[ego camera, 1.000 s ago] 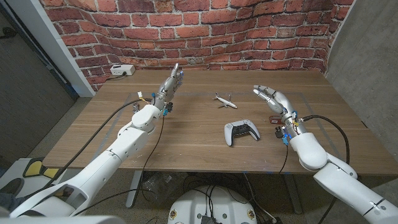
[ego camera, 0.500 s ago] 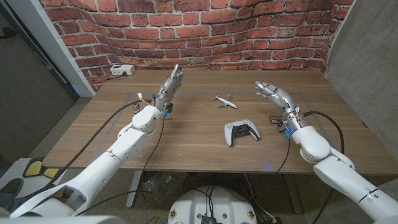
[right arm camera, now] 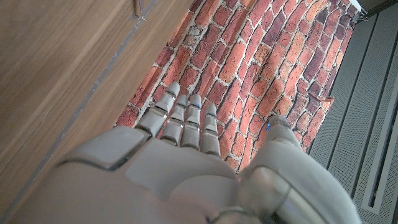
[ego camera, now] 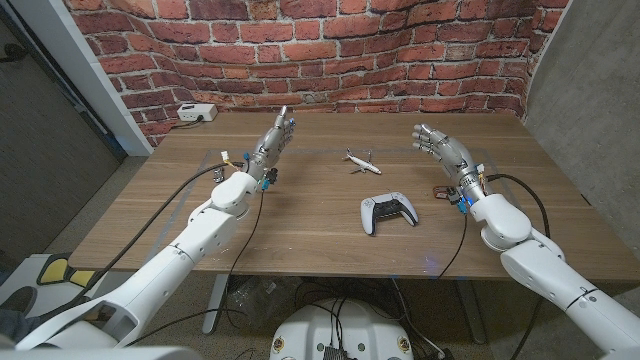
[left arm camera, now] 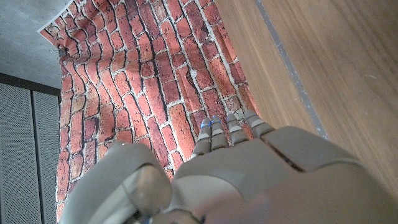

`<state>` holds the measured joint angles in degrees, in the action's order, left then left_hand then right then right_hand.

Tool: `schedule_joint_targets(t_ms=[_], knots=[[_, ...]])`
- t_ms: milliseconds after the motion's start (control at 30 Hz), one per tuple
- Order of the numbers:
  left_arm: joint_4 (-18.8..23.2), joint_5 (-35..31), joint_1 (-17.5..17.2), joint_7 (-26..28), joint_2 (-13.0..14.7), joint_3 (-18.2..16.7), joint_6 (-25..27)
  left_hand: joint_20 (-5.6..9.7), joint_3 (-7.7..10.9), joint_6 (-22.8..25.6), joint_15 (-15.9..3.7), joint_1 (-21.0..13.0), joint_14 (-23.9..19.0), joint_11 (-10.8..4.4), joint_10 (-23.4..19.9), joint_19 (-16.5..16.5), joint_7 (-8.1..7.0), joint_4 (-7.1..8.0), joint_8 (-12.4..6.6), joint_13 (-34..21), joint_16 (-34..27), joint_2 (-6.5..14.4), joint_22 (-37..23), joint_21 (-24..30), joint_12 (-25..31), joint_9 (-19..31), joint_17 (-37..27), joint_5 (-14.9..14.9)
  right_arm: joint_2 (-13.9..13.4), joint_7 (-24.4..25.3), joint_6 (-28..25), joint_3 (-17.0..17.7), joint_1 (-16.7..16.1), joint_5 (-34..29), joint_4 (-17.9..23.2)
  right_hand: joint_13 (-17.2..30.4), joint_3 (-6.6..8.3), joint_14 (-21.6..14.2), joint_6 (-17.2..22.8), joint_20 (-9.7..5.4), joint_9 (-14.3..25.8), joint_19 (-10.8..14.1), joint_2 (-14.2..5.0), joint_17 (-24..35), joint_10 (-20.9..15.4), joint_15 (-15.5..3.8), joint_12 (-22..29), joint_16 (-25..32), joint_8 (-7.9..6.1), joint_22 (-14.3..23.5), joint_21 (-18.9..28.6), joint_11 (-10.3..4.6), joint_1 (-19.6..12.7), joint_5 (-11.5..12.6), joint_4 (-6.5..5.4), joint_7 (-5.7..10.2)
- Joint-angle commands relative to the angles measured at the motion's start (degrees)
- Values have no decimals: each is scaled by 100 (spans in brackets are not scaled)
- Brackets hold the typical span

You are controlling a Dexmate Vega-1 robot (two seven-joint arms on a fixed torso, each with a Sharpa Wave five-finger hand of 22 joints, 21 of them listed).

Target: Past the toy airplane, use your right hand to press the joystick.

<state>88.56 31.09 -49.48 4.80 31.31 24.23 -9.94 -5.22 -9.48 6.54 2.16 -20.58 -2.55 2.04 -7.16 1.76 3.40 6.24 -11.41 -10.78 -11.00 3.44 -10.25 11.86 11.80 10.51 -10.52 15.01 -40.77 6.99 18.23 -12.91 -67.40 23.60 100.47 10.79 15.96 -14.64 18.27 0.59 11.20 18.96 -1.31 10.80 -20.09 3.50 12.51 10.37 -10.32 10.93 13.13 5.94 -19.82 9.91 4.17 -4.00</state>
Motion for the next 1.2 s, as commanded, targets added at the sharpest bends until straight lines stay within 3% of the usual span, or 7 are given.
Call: schedule_joint_targets(t_ms=[33,400,767,1200], knots=[[-120,286,-63,-479,154,-138,-238,12,-36,3,-4,-12,-40,-9,-46,-33,30,-3,13,-16,12,23,-26,2,-5,28,-12,-6,61,-350,-135,-199,456,433,-356,27,-60,73,-109,-2,-7,-66,22,31,72,-8,-23,-9,24,11,-34,37,131,3,-44,-76],[-594,489,111,-935,40,-118,-464,80,-50,1,-3,-18,-37,3,-49,-48,31,-3,12,-16,14,28,-26,7,-6,28,-12,-7,198,-337,-210,-314,754,610,-606,27,-131,98,-254,-2,-11,-70,73,31,107,27,-31,7,32,9,-44,57,253,9,-83,-105],[-412,415,-6,-733,112,-142,-394,78,-67,-47,2,-25,-8,3,-16,-44,-5,-2,27,-16,23,33,-25,3,-19,28,-12,-8,317,-581,-85,-380,924,908,-1051,28,-169,115,-281,-1,-13,-79,103,30,118,35,-33,11,19,8,-52,70,315,14,-102,-104],[-547,454,8,-726,54,-144,-410,65,-81,-44,-5,-30,-11,-7,-20,-36,-11,-2,22,-16,20,37,-25,-2,-16,28,-12,-9,594,-762,136,-503,1151,1103,-1566,29,-226,138,-309,-1,-15,-98,142,30,128,48,-31,17,1,7,-65,91,412,19,-134,-102]])
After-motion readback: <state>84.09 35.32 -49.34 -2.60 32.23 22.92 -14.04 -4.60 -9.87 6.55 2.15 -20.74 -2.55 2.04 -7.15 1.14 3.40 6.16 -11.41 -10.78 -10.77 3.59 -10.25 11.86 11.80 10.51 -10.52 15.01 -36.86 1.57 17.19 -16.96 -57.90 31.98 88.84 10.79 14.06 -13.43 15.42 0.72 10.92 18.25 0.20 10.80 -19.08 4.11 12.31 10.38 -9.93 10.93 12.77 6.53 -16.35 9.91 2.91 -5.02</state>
